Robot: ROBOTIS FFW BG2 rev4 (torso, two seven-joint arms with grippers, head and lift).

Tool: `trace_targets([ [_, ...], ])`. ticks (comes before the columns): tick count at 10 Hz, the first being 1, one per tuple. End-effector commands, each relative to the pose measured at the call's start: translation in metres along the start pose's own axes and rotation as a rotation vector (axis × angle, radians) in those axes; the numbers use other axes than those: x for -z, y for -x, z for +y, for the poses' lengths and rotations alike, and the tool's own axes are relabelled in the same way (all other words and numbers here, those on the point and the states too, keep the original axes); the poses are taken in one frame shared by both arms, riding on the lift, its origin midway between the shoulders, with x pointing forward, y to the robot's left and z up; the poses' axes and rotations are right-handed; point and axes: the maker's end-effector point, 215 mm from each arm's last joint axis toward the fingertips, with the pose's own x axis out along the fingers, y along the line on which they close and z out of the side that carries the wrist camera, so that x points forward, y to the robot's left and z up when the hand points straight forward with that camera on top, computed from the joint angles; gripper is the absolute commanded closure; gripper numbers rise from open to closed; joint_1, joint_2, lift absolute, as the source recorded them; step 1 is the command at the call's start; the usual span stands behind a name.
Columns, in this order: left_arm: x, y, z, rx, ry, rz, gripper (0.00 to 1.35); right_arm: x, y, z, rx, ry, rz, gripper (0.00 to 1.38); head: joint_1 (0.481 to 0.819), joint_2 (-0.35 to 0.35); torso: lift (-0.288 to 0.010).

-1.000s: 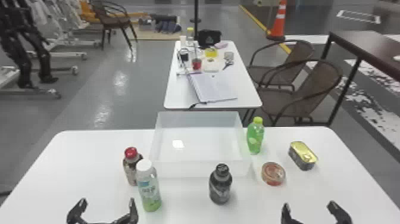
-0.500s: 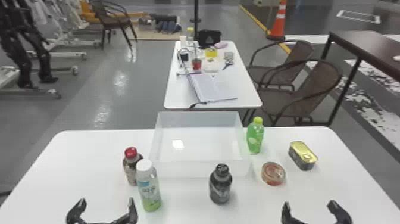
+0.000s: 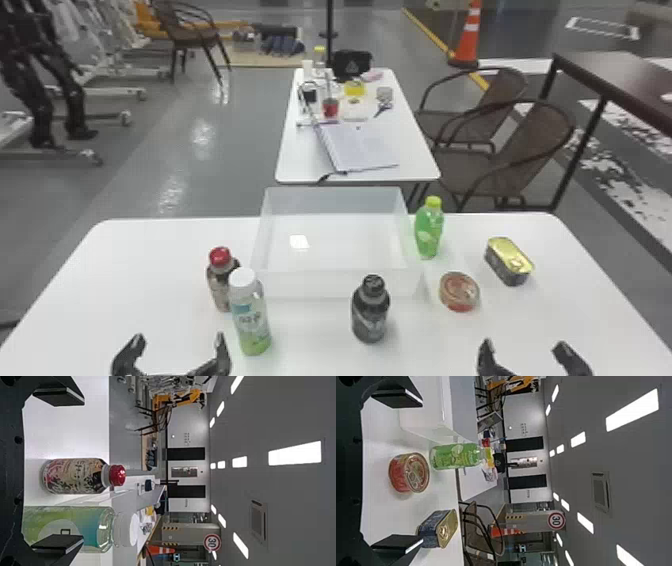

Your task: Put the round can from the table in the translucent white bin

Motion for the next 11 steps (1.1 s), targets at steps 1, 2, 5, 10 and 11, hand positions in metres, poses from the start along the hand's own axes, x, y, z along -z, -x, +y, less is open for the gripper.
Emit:
trace_targets([
  [1, 0.001, 0.0, 0.0, -0.002, 0.004, 0.002, 0.09, 0.005, -0.002, -0.003, 0.011, -0.016, 0.005, 0.1, 0.549, 0.0, -0.1],
  [2, 0.001, 0.0, 0.0, -0.002, 0.005, 0.002, 0.09, 0.009, -0.003, -0.006, 0.02, -0.031, 0.011, 0.1, 0.549, 0.0, -0.1],
  [5, 0.002, 0.001, 0.0, -0.001, 0.006, 0.005, 0.09, 0.016, -0.015, -0.011, 0.02, -0.043, 0.029, 0.1, 0.549, 0.0, -0.1],
  [10, 0.004, 0.0, -0.001, 0.008, 0.012, 0.005, 0.09, 0.033, -0.051, -0.04, 0.043, -0.029, 0.072, 0.1, 0.549, 0.0, -0.1],
  [11, 0.003, -0.001, -0.002, 0.011, 0.013, 0.004, 0.09, 0.038, -0.057, -0.042, 0.048, -0.039, 0.079, 0.1, 0.549, 0.0, -0.1],
])
